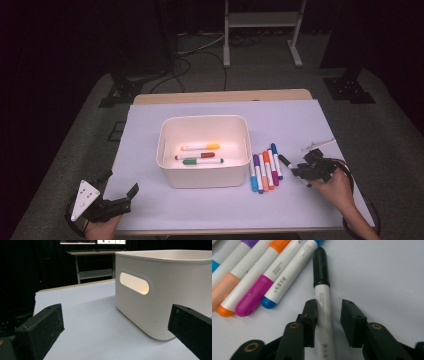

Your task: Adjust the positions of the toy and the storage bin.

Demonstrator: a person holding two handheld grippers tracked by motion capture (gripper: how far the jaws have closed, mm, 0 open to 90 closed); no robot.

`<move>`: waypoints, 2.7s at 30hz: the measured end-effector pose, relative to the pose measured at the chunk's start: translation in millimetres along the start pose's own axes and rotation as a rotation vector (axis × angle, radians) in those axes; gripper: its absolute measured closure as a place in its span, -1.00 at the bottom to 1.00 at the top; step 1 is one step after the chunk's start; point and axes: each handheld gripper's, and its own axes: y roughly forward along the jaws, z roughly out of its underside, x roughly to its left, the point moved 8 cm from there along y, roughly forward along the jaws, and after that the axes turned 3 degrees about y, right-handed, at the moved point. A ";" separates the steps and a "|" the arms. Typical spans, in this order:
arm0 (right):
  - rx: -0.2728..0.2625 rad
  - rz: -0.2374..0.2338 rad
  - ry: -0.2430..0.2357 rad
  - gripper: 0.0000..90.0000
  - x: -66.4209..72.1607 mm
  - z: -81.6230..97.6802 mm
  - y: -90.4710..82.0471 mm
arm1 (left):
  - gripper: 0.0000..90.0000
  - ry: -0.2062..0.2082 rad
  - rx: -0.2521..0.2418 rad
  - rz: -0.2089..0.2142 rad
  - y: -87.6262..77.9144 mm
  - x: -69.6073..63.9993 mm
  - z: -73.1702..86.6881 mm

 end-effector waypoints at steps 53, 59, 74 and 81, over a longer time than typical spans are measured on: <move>-0.242 -0.285 -0.187 0.68 94.2 -102.9 -141.5 | -1.00 0.003 0.010 0.003 0.9 -0.2 1.4; -0.230 -0.337 -0.250 0.68 123.2 -126.1 -149.0 | -1.00 0.003 0.013 0.006 0.8 -0.2 1.7; -0.157 -0.395 -0.396 0.68 186.0 -161.8 -135.7 | -1.00 0.005 0.009 0.010 1.2 -0.3 1.1; -0.123 -0.424 -0.455 0.68 210.2 -170.9 -120.4 | -1.00 0.003 0.006 0.011 1.0 0.1 1.1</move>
